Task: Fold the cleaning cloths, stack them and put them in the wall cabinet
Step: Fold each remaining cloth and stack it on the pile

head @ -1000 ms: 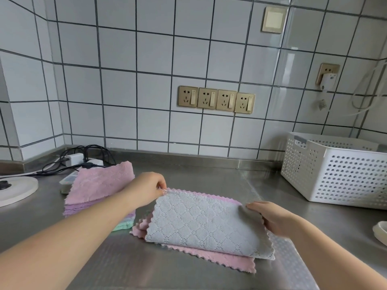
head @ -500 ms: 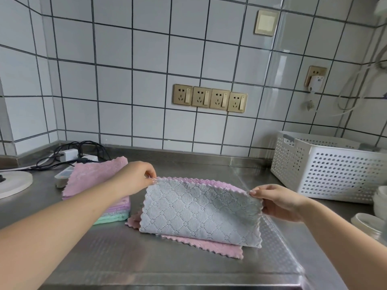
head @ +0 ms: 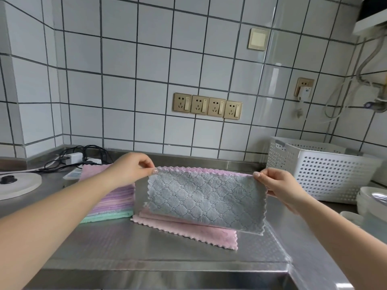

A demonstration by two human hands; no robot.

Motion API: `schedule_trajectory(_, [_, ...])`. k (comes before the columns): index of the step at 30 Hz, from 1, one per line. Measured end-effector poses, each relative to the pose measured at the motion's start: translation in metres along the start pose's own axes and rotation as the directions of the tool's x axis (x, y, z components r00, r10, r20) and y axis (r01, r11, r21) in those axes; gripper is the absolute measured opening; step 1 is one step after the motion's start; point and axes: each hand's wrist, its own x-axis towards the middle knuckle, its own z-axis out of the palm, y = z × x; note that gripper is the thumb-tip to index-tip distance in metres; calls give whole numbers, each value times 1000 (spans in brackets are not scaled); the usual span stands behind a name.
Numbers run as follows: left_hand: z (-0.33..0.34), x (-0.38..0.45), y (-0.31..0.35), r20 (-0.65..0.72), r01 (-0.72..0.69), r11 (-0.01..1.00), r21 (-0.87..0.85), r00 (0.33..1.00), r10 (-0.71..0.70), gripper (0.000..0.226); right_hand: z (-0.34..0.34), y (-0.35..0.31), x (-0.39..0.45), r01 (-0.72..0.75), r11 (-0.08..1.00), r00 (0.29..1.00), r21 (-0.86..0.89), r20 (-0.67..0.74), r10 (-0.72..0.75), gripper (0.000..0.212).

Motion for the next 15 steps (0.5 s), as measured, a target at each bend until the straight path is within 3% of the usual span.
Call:
schedule_trajectory(6, [-17,-17,5,60,30,969,-246,998,-16,2,-9,-14,-15,174,981,971,-83,-152,-185,46])
schedule_trajectory(9, [-25,-23,10,84,50,912,-406,996,-17,7,-11,-25,-24,283,953,933,-107,-198,-299,62])
schedule_trajectory(13, [-23,-22,6,140,119,917,-380,988,-70,8,-3,-23,-31,225,929,951,-295,-143,-275,31])
schedule_trajectory(15, [-12,-20,-4,184,175,938,-300,975,-123,8,2,-7,-28,148,916,973,-373,-112,-203,25])
